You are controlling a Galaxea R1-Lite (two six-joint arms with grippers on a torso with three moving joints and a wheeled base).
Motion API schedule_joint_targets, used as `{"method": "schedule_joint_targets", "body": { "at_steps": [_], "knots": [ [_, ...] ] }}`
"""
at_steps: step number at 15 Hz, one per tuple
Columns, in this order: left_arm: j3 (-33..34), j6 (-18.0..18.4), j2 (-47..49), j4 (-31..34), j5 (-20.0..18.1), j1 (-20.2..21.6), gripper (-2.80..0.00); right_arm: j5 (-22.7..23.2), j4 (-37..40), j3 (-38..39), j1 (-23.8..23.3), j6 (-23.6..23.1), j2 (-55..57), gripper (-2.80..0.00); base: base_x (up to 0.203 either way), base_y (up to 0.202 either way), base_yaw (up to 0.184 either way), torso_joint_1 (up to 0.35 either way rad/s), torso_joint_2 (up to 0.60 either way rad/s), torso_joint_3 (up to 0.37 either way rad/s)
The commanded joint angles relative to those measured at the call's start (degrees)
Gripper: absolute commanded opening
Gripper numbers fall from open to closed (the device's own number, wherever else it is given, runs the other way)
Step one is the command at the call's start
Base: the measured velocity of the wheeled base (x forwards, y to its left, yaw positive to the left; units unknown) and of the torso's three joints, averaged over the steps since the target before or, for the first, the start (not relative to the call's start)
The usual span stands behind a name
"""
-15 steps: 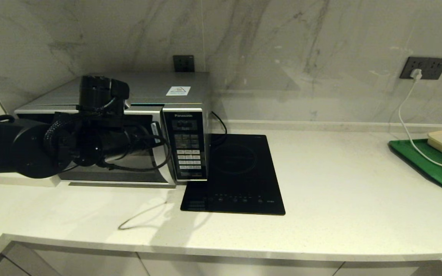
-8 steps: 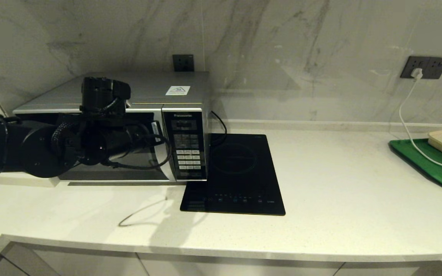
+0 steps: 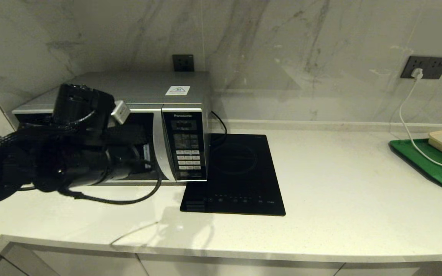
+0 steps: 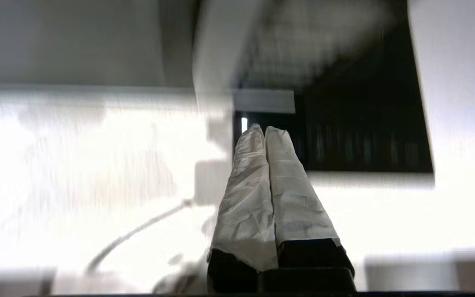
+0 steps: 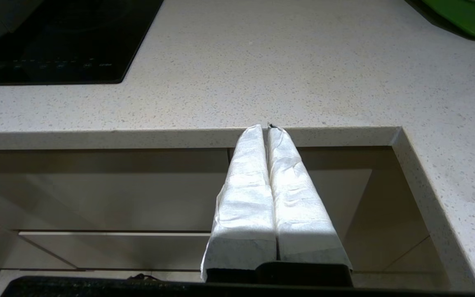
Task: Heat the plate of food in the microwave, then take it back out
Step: Close the microwave oven, then open the microwave oven
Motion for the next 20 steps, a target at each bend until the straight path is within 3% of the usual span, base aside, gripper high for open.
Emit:
{"method": "schedule_joint_targets", "body": {
  "at_steps": [1, 3, 5, 7, 10, 13, 20],
  "knots": [
    [4.68, 2.26, -5.12, 7.08, -0.69, -3.38, -2.80, -0.03, 0.07, 0.00, 0.08, 0.01, 0.05, -2.80, 0.000, 0.000, 0.000, 0.000, 0.00, 0.000],
    [8.58, 8.43, -3.33, 4.58, 0.41, -4.03, -2.80, -0.03, 0.07, 0.00, 0.06, 0.07, 0.05, -2.80, 0.000, 0.000, 0.000, 0.000, 0.00, 0.000],
    [10.09, 11.48, -0.70, 0.23, 2.51, -5.52, -2.80, -0.03, 0.07, 0.00, 0.00, 0.09, 0.05, -2.80, 0.000, 0.000, 0.000, 0.000, 0.00, 0.000],
    [10.87, 14.87, 3.79, -6.47, 5.61, -6.92, -2.80, -0.03, 0.07, 0.00, 0.04, 0.09, 0.05, -2.80, 0.000, 0.000, 0.000, 0.000, 0.00, 0.000],
    [12.12, 22.85, 10.37, -17.58, 9.42, -9.08, -2.80, -0.03, 0.07, 0.00, 0.00, 0.09, 0.05, -2.80, 0.000, 0.000, 0.000, 0.000, 0.00, 0.000],
    [10.82, 23.48, 15.75, -19.70, 9.76, -11.03, -2.80, -0.03, 0.07, 0.00, 0.00, 0.08, 0.05, -2.80, 0.000, 0.000, 0.000, 0.000, 0.00, 0.000],
    [6.23, 17.03, 24.64, -24.40, 9.59, -10.11, -2.80, -0.03, 0.07, 0.00, 0.00, 0.09, 0.05, -2.80, 0.000, 0.000, 0.000, 0.000, 0.00, 0.000]
  ]
}}
